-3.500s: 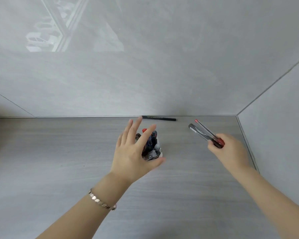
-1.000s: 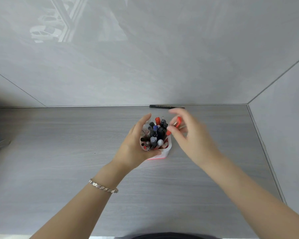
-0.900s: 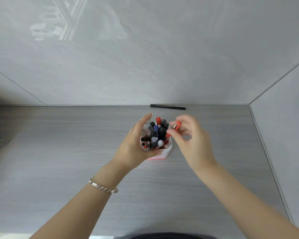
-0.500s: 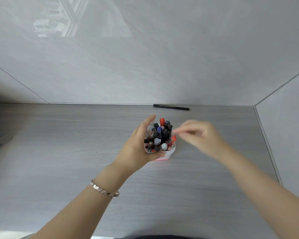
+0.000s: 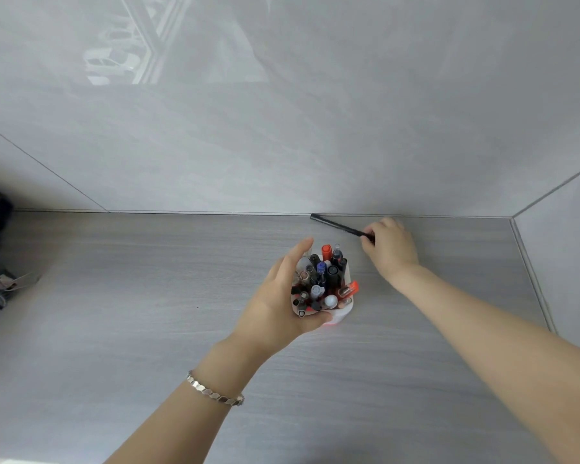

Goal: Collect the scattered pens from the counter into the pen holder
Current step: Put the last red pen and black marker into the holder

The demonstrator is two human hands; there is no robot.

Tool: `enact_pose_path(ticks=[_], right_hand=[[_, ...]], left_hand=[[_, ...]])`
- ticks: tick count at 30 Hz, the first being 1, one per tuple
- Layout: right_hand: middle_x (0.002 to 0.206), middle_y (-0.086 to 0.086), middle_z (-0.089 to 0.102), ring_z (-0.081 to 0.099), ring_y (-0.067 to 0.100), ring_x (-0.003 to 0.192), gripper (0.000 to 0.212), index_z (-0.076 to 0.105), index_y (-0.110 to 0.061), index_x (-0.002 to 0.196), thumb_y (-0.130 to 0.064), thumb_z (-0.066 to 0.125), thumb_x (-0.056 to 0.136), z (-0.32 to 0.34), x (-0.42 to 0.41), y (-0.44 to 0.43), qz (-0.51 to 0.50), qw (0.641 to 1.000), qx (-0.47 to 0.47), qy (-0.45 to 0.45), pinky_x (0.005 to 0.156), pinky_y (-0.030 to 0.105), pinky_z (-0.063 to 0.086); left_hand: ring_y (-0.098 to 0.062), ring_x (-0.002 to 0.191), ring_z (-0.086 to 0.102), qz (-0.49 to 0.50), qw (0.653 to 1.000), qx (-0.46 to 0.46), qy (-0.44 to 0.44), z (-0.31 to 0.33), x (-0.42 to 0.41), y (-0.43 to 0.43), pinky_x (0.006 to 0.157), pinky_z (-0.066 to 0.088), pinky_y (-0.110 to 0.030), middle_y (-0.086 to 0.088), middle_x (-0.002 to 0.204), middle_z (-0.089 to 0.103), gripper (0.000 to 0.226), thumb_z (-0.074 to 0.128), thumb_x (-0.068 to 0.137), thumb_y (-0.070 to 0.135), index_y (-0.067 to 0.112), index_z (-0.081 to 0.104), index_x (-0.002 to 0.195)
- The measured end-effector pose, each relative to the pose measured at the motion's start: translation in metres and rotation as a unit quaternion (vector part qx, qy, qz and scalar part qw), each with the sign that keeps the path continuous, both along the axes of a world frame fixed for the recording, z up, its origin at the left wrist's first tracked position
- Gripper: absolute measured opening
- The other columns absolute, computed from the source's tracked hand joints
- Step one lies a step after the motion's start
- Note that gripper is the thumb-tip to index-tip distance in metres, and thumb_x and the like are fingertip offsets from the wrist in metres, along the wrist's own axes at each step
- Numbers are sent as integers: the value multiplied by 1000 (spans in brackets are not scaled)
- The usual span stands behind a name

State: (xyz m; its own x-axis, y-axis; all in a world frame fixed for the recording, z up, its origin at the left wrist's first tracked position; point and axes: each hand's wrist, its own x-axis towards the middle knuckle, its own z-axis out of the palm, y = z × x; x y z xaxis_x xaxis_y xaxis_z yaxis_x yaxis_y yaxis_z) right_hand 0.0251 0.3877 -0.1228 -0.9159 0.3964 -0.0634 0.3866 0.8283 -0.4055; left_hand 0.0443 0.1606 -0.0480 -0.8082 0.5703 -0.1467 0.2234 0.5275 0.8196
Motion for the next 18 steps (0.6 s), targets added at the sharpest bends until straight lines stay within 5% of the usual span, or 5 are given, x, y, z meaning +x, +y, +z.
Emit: enact_pose_path(ticks=[4,7,12,15,18], right_hand=[[78,-5,69,59,-3,64,16,63,-26,82,-10,62,83,54,47,-4,-43,959,-242,139,66,21,44],[73,-25,67,58,-7,65,20,61,-40,72,-23,69,78,112,94,-4,-27,923,-306,232,62,4,43],[76,-28,71,66,-4,73,11,68,-40,73,-30,65,73,137,126,-22,-53,867,-398,293,73,4,48],[78,-24,72,67,0,78,21,62,-34,82,-13,64,81,120,114,-38,-65,851,-413,318,80,13,52],[82,-18,71,69,6,84,24,56,-40,92,-18,60,82,111,97,-53,-50,844,-416,335,84,22,54]], left_hand=[[-4,112,51,2,1000,3,-1,-3,0,-1,79,33,9,10,129,43,97,82,63,21,60,14,120],[-7,113,53,4,1000,2,-1,-5,1,0,80,36,4,12,126,43,98,82,63,22,62,13,120],[-6,112,51,10,1000,5,-2,-4,2,0,78,33,9,13,123,43,100,83,62,20,62,12,119],[-8,116,50,6,1000,12,-4,-1,3,1,87,38,-9,10,129,43,100,82,63,19,61,12,120],[-11,120,49,6,1000,14,1,0,4,1,93,38,-21,3,134,45,100,82,63,19,60,13,121]])
